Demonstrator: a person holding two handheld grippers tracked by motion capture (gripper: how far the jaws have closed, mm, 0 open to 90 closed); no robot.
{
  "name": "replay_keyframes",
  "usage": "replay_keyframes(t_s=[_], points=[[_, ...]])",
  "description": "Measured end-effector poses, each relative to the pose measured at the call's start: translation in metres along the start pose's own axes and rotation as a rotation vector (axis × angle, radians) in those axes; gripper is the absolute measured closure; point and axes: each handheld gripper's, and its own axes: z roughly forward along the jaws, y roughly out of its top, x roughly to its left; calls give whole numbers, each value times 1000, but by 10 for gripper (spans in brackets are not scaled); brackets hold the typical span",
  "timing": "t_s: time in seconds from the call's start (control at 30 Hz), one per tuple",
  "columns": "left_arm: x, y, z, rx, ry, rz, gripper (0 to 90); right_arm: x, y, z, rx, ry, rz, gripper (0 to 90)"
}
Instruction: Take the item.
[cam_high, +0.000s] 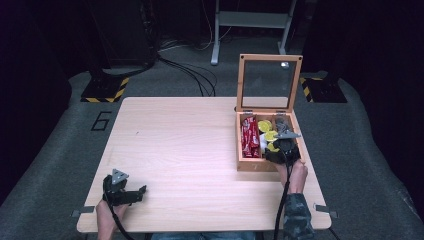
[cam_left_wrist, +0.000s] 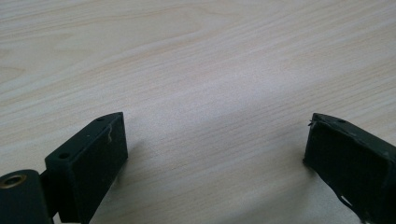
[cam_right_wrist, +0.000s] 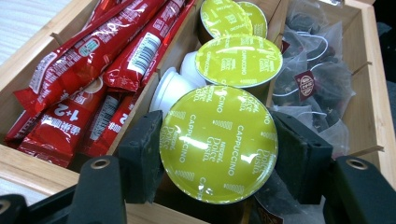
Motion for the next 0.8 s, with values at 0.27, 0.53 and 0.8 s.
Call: replay_keyframes(t_s=[0.27, 0.53, 0.8], points=[[0, 0, 0, 0, 0, -1, 54, -2, 2, -4, -13, 11, 2, 376], [0, 0, 0, 1, 0, 1, 54, -3, 5, -11, -24, 14, -2, 376], [0, 0, 0, 0, 0, 0, 54, -4, 9, -15, -46, 29, 1, 377]])
